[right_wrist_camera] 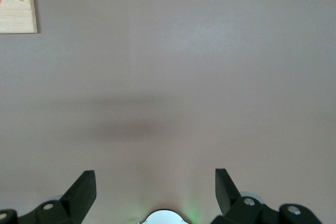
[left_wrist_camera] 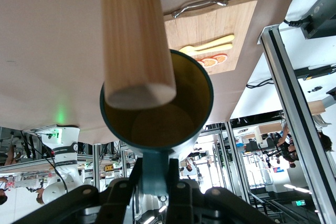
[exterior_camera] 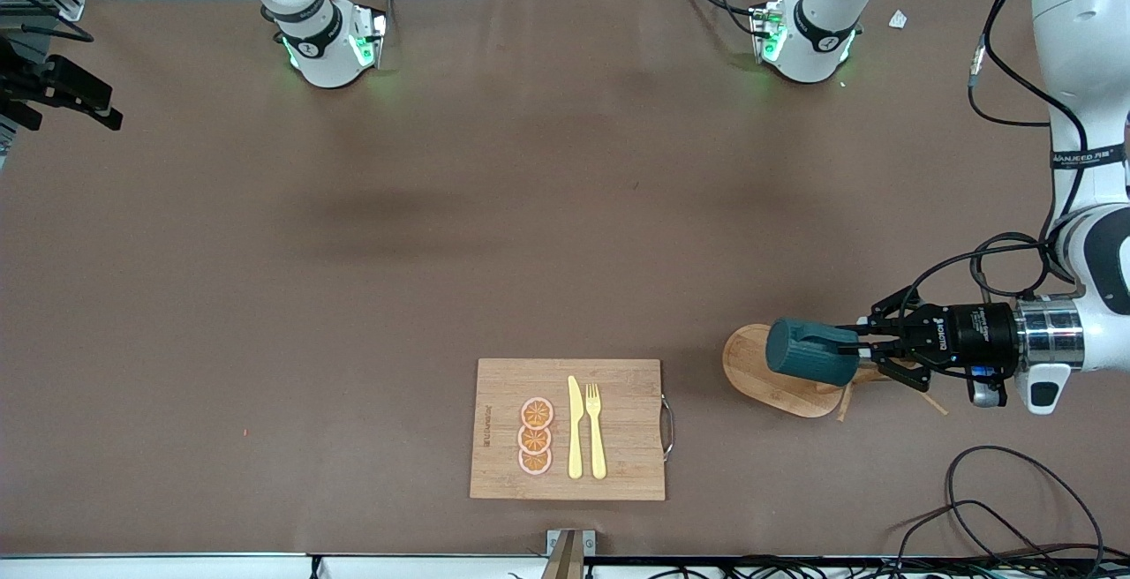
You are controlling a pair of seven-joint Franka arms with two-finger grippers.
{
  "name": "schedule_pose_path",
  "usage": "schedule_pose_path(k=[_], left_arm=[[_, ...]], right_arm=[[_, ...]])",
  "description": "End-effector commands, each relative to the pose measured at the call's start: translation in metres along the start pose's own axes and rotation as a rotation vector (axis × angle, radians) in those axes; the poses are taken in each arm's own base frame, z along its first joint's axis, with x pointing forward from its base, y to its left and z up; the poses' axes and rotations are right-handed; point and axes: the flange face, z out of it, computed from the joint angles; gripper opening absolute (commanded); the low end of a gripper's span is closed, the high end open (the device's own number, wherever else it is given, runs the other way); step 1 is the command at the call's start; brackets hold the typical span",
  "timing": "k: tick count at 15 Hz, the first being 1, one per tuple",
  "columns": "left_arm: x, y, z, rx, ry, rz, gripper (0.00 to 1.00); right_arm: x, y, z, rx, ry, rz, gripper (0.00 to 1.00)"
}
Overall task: Pass cup and hang on rack
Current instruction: 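Lower the mug onto the stand's central post with the left gripper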
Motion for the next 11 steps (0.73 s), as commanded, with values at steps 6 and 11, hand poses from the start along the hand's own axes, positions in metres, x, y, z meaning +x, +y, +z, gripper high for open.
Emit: schedule_pose_path(k=[6, 11], left_arm=[[0.019, -0.005, -0.027, -0.042, -0.028, -0.018, 0.02], [0.031, -0.008, -0.036, -0.060, -0.033, -0.034, 0.03]], right_arm=[[-0.006, 0.003, -0.001, 0.014, -0.003, -0.012, 1.00], [-0.006, 0.002, -0.001, 0.014, -0.002, -0.014, 1.00]])
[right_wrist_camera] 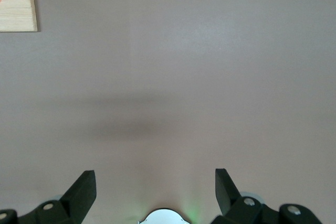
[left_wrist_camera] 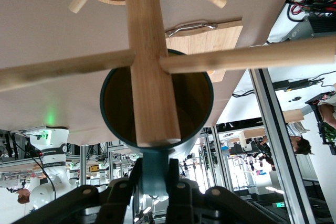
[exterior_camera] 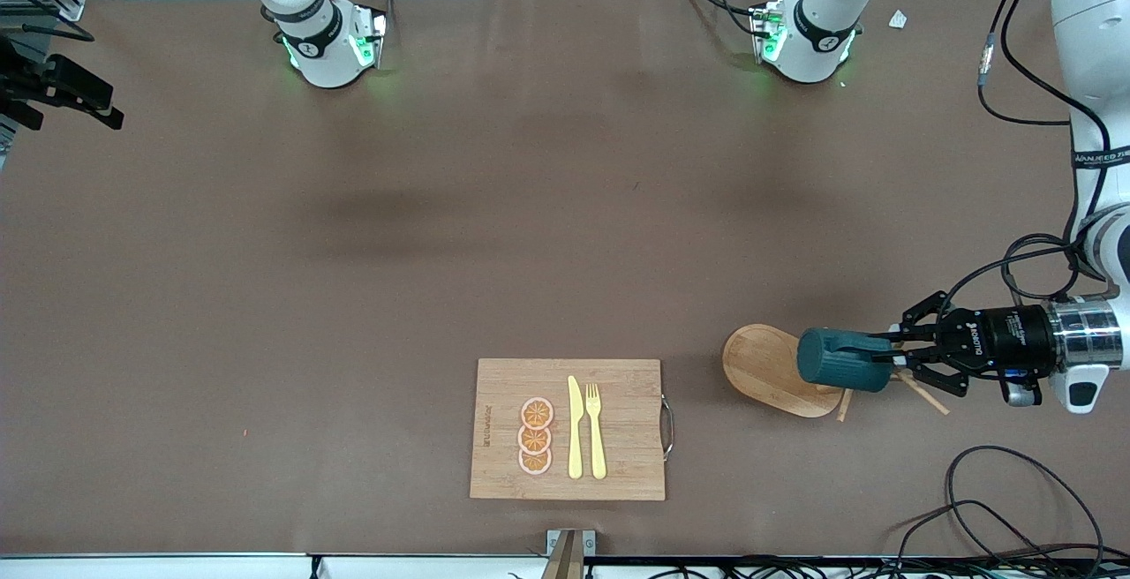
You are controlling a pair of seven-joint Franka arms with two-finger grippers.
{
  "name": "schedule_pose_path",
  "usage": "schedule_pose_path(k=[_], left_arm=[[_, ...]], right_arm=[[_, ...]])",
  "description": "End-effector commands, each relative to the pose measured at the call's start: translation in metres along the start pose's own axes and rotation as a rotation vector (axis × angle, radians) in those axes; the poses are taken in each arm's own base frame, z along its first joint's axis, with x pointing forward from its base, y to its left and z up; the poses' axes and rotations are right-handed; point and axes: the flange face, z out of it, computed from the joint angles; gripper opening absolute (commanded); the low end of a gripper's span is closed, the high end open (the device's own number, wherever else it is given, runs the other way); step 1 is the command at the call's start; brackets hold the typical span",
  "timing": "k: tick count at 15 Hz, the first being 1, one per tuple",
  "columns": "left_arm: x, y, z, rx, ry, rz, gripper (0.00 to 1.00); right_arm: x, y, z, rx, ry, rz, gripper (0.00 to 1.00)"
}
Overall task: Pass cup and hang on rack
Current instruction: 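Lower the mug onto the stand's central post with the left gripper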
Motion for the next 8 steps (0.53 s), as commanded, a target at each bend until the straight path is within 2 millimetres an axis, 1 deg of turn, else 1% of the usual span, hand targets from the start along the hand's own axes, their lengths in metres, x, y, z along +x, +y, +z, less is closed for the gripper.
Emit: schedule_pose_path(k=[1, 7, 8], left_arm=[[0.0033, 0.0004, 0.0024, -0.005, -0.038, 0.005, 0.03], [0.0117, 0.0000, 0.0076, 0.002, -0.040, 0.002, 0.05], [0.0122, 0.0000, 0.0091, 0.004, -0.041, 0.002, 0.08]], right_arm=[[-0.0057, 0.0020, -0.0019, 0.013, 0.002, -0.010, 1.00], [-0.0056, 0.0006, -0.0019, 0.012, 0.002, -0.013, 1.00], [-0.0056, 0.0011, -0.0019, 0.013, 0.002, -0.012, 1.00]])
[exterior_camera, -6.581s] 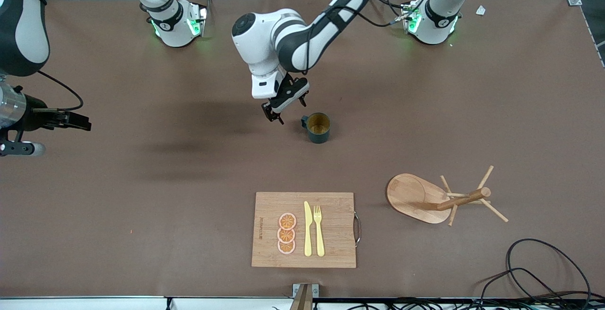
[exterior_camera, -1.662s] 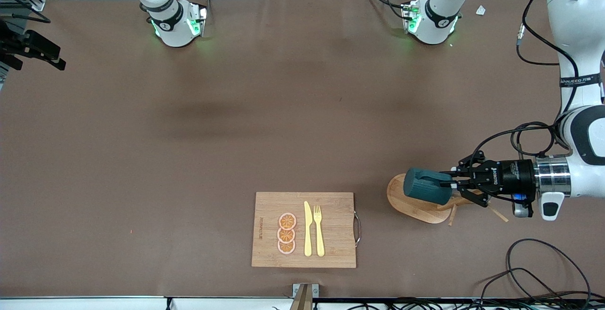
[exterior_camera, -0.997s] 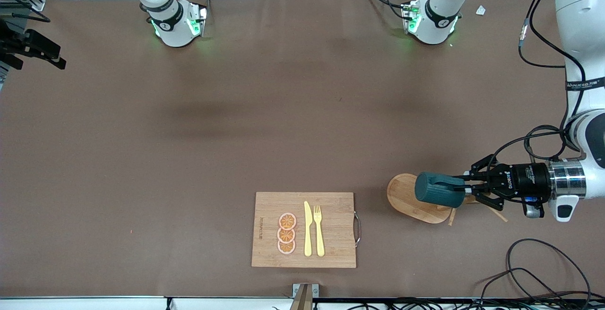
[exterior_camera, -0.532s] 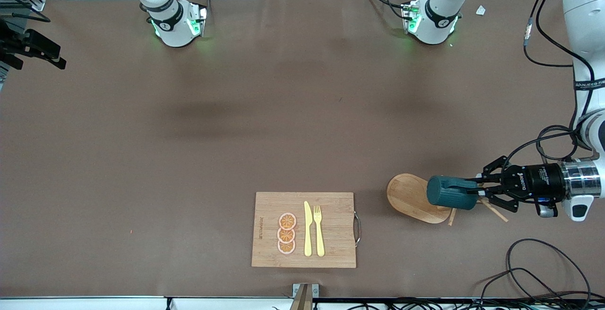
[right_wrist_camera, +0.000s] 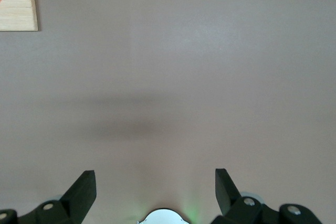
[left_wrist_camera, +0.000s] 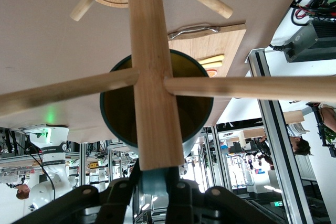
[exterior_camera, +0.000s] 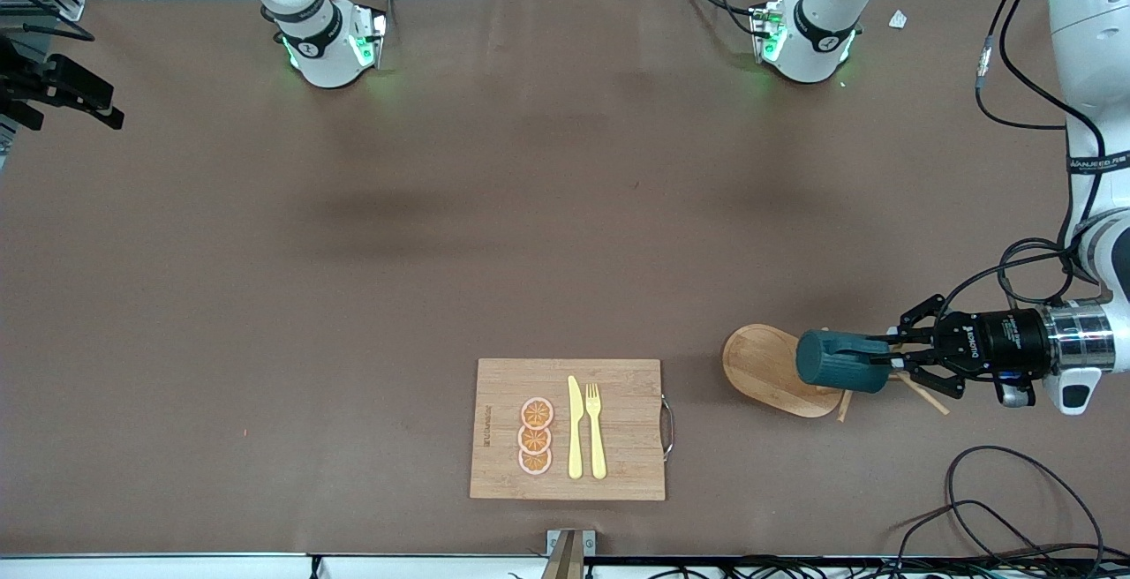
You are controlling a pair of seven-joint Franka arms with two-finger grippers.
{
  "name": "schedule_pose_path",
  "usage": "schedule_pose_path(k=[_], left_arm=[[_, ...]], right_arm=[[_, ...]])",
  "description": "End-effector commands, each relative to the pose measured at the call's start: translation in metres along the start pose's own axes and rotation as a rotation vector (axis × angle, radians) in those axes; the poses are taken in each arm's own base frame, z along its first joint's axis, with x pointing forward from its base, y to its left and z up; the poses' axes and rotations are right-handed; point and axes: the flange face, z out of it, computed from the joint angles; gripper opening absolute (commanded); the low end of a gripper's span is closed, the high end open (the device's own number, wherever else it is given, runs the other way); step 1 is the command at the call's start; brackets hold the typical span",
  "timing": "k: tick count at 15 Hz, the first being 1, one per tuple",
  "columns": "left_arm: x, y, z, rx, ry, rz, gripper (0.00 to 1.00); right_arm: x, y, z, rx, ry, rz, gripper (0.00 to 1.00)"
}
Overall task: Pass cup and hang on rack
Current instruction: 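Lower the mug onto the stand's central post with the left gripper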
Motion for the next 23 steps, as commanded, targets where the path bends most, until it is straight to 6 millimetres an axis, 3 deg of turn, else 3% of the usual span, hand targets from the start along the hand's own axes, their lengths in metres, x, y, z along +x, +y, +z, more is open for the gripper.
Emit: schedule_pose_path(k=[1, 2, 3, 4, 5, 6, 12, 15, 18, 19, 22, 23], left_arm=[[0.000, 0.001, 0.003, -0.001, -0.030, 0.015, 0.10], [0.001, 0.001, 0.004, 0.002, -0.030, 0.015, 0.16], [0.003, 0.001, 0.006, 0.003, -0.030, 0.012, 0.38], [0.004, 0.001, 0.007, 0.004, -0.030, 0.010, 0.71], [0.004, 0.002, 0.007, 0.004, -0.030, 0.003, 0.92], [0.003, 0.002, 0.005, 0.002, -0.029, 0.007, 0.99], [-0.013, 0.006, 0.002, 0.002, -0.018, 0.024, 0.99], [-0.053, 0.008, 0.004, 0.021, 0.014, 0.060, 0.99], [-0.099, 0.008, 0.028, 0.089, 0.089, 0.062, 0.99], [-0.108, 0.007, 0.038, 0.111, 0.110, 0.058, 0.99], [-0.140, 0.004, 0.037, 0.131, 0.168, 0.097, 0.99], [-0.151, 0.002, 0.048, 0.159, 0.199, 0.119, 0.99]], right_arm=[[-0.006, 0.002, -0.002, 0.013, 0.002, -0.007, 1.00], [-0.006, 0.002, -0.001, 0.013, 0.000, -0.007, 1.00], [-0.005, 0.002, -0.002, 0.013, 0.003, -0.007, 1.00], [-0.005, 0.002, -0.002, 0.013, 0.005, -0.006, 1.00], [-0.005, 0.003, 0.000, 0.012, 0.002, -0.005, 1.00], [-0.005, 0.003, 0.000, 0.012, 0.002, -0.005, 1.00], [-0.005, 0.003, 0.000, 0.012, 0.000, -0.005, 1.00], [-0.005, 0.000, 0.000, 0.011, 0.000, -0.010, 1.00], [-0.005, 0.001, 0.000, 0.011, 0.000, -0.008, 1.00], [-0.005, 0.001, 0.000, 0.011, 0.000, -0.008, 1.00], [-0.005, -0.001, 0.000, 0.009, 0.001, -0.014, 1.00], [-0.005, -0.002, 0.000, 0.009, 0.000, -0.016, 1.00]])
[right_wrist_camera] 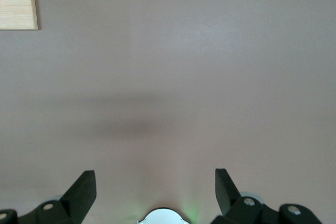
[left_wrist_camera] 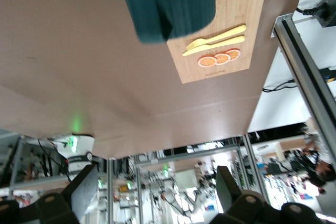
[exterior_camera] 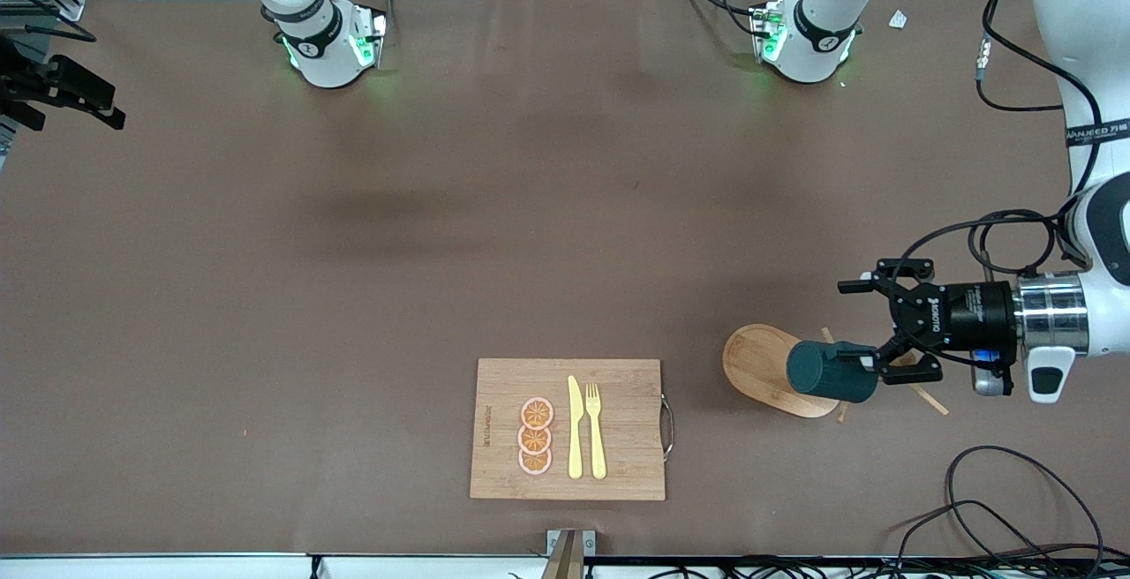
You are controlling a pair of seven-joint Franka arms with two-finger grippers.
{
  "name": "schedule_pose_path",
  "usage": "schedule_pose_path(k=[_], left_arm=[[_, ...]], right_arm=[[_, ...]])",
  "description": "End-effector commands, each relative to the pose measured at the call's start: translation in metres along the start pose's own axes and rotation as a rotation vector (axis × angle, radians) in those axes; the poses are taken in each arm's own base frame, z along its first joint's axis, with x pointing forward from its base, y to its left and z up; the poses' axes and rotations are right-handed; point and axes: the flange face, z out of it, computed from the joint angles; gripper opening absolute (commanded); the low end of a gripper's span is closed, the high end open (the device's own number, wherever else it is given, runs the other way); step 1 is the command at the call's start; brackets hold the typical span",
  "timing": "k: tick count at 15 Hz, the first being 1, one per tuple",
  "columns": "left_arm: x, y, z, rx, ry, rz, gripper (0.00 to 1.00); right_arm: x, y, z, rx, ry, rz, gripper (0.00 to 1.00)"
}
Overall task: Pass cup and hang on rack
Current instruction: 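Open the left gripper and lift it off the mug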
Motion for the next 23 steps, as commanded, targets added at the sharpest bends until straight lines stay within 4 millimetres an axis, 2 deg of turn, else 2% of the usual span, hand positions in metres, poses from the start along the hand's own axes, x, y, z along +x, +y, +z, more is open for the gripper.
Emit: schedule_pose_path(k=[1, 7, 9, 11, 14, 17, 20, 23], left_arm=[[-0.024, -0.004, 0.009, 0.056, 0.086, 0.030, 0.99], [-0.046, -0.002, 0.063, 0.200, 0.288, 0.111, 0.99], [-0.058, -0.004, 0.087, 0.284, 0.397, 0.160, 0.99], [-0.076, -0.008, 0.099, 0.347, 0.507, 0.215, 1.00], [-0.074, -0.008, 0.090, 0.346, 0.540, 0.223, 1.00], [-0.073, -0.010, 0.084, 0.406, 0.659, 0.271, 1.00], [-0.080, -0.015, 0.061, 0.490, 0.775, 0.385, 1.00], [-0.085, -0.017, 0.048, 0.516, 0.801, 0.451, 1.00]], right_arm=[[-0.005, 0.001, -0.001, 0.010, 0.005, -0.007, 1.00], [-0.005, 0.004, -0.001, 0.007, 0.006, -0.003, 1.00], [-0.005, 0.003, -0.001, 0.007, 0.008, -0.005, 1.00], [-0.005, 0.002, -0.001, 0.007, 0.006, -0.006, 1.00], [-0.005, 0.002, -0.001, 0.007, 0.006, -0.006, 1.00], [-0.005, 0.002, -0.001, 0.007, 0.006, -0.005, 1.00], [-0.005, 0.002, -0.001, 0.007, 0.006, -0.006, 1.00], [-0.005, 0.003, -0.001, 0.007, 0.004, -0.005, 1.00]])
